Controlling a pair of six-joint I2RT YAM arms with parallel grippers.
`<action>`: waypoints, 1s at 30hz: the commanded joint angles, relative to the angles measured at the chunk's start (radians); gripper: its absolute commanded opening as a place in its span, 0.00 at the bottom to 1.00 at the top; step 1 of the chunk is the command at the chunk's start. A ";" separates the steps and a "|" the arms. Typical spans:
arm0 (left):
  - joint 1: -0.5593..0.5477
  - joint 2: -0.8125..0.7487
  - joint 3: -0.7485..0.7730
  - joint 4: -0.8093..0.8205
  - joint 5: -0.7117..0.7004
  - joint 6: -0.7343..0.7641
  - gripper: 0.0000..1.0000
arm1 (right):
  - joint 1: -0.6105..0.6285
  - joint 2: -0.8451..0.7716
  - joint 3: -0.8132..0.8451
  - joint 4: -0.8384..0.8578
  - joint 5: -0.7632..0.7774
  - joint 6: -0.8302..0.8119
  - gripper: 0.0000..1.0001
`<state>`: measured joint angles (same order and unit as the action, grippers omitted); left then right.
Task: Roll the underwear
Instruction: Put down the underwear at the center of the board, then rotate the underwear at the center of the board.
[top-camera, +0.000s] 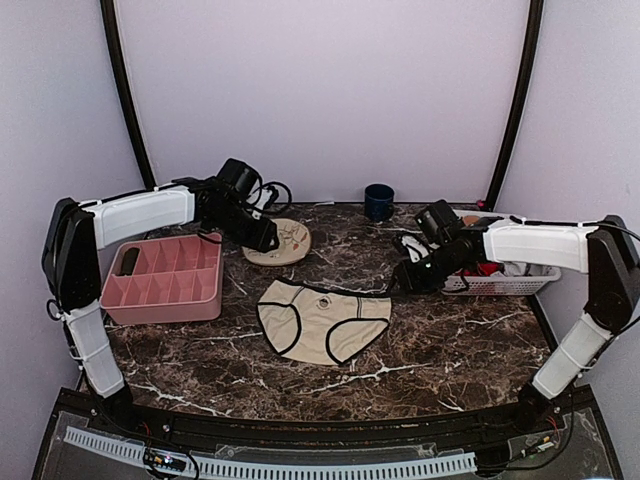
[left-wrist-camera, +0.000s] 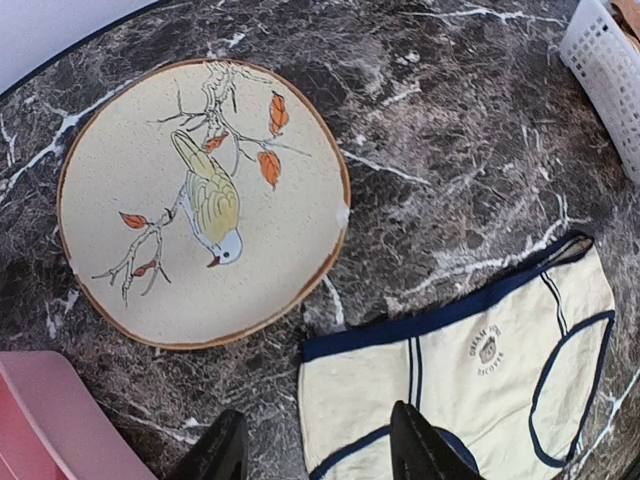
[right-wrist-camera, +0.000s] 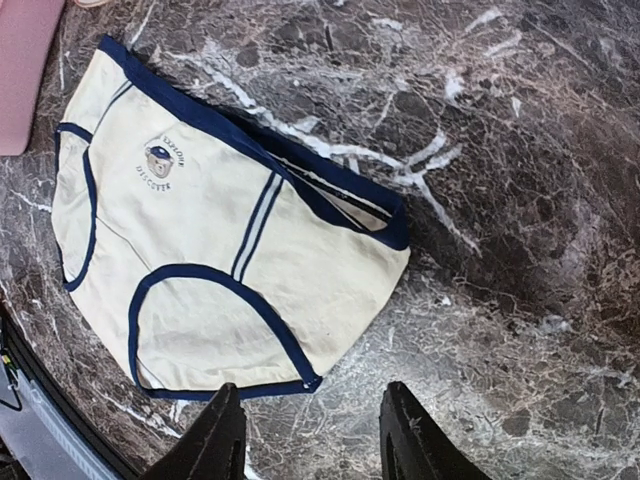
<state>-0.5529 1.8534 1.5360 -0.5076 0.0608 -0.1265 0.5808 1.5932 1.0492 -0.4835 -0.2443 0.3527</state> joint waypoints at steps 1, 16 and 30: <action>-0.025 -0.136 -0.087 -0.062 0.073 0.054 0.51 | -0.006 0.053 0.088 0.007 -0.116 -0.062 0.40; -0.117 -0.330 -0.470 0.062 0.201 -0.118 0.49 | 0.009 0.334 0.164 -0.044 -0.222 -0.188 0.12; -0.286 -0.382 -0.540 -0.001 0.234 -0.157 0.44 | 0.355 0.015 -0.247 0.111 -0.457 0.104 0.09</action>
<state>-0.7738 1.4956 1.0416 -0.4881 0.2508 -0.2409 0.8387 1.7000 0.8501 -0.4332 -0.5648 0.3000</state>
